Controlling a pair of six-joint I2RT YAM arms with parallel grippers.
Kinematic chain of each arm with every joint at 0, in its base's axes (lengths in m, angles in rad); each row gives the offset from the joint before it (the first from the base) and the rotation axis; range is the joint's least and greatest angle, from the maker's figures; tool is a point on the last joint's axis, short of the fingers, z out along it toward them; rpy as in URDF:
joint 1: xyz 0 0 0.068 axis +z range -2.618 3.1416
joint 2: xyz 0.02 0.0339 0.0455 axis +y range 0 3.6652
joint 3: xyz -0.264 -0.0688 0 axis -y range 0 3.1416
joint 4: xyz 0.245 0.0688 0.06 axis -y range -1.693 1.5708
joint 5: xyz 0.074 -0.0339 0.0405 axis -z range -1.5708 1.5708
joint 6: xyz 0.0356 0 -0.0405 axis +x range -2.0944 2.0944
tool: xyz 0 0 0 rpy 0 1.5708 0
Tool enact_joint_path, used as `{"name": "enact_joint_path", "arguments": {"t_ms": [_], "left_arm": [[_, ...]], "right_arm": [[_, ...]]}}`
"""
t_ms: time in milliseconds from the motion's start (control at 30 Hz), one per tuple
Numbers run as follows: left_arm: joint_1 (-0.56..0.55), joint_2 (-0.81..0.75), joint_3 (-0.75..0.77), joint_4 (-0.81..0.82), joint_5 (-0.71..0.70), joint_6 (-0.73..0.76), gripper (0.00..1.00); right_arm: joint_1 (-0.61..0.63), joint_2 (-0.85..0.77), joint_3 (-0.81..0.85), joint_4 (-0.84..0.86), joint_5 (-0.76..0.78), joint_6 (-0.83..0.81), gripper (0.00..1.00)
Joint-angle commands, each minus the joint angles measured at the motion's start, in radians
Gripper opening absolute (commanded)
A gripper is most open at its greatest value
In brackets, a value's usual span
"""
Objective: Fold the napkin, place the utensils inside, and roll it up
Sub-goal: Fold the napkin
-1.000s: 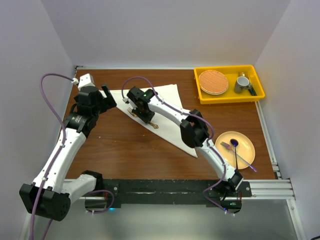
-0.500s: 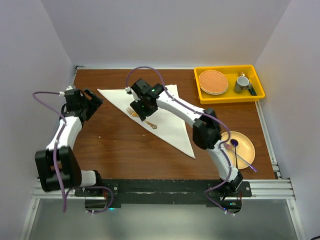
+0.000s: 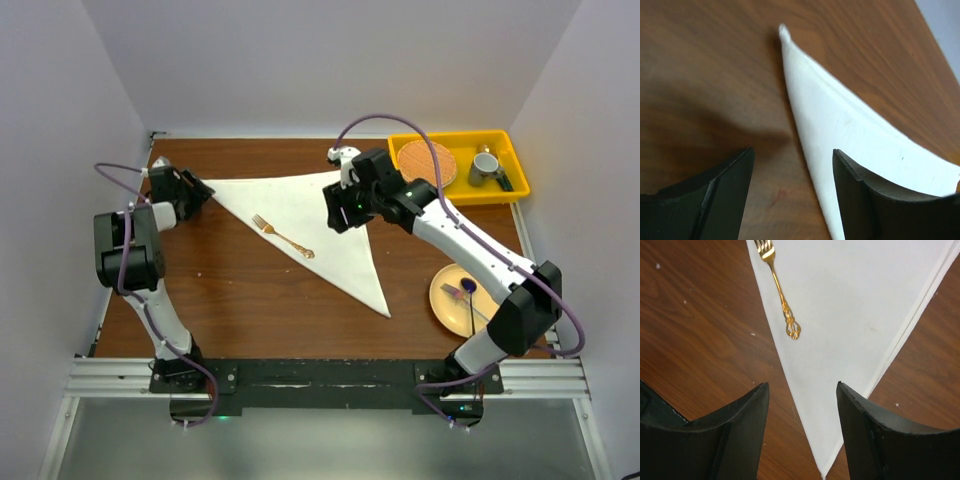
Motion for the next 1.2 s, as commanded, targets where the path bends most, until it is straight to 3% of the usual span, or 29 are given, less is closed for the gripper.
{"name": "enact_joint_path", "arguments": {"t_ms": [0,233,333,467,533,567,700,933,1167], "left_arm": [[0.024,0.138,0.139,0.050,0.031,0.014,0.65],[0.058,0.329,0.398,-0.052,0.100,0.012,0.61],[0.059,0.344,0.426,-0.082,0.100,0.038,0.58],[0.058,0.338,0.432,-0.052,0.138,0.064,0.40],[0.053,0.317,0.423,-0.038,0.147,0.074,0.35],[0.050,0.307,0.425,-0.043,0.146,0.083,0.26],[0.026,0.211,0.396,-0.046,0.124,0.112,0.08],[-0.118,-0.061,0.247,-0.093,0.020,0.097,0.00],[-0.373,-0.271,0.057,-0.122,-0.064,0.045,0.00]], "right_arm": [[0.008,-0.028,-0.082,0.063,-0.025,0.009,0.60],[0.006,-0.076,-0.155,0.078,-0.025,0.011,0.61],[0.004,-0.080,-0.165,0.072,-0.025,0.012,0.61],[0.006,-0.088,-0.176,0.084,-0.050,0.026,0.61],[0.004,-0.089,-0.176,0.083,-0.051,0.028,0.61],[0.006,-0.089,-0.176,0.083,-0.050,0.029,0.61],[0.004,-0.100,-0.190,0.081,-0.048,0.032,0.61],[0.006,-0.137,-0.265,0.107,-0.045,0.060,0.61],[0.008,-0.214,-0.374,0.109,-0.022,0.072,0.61]]}}
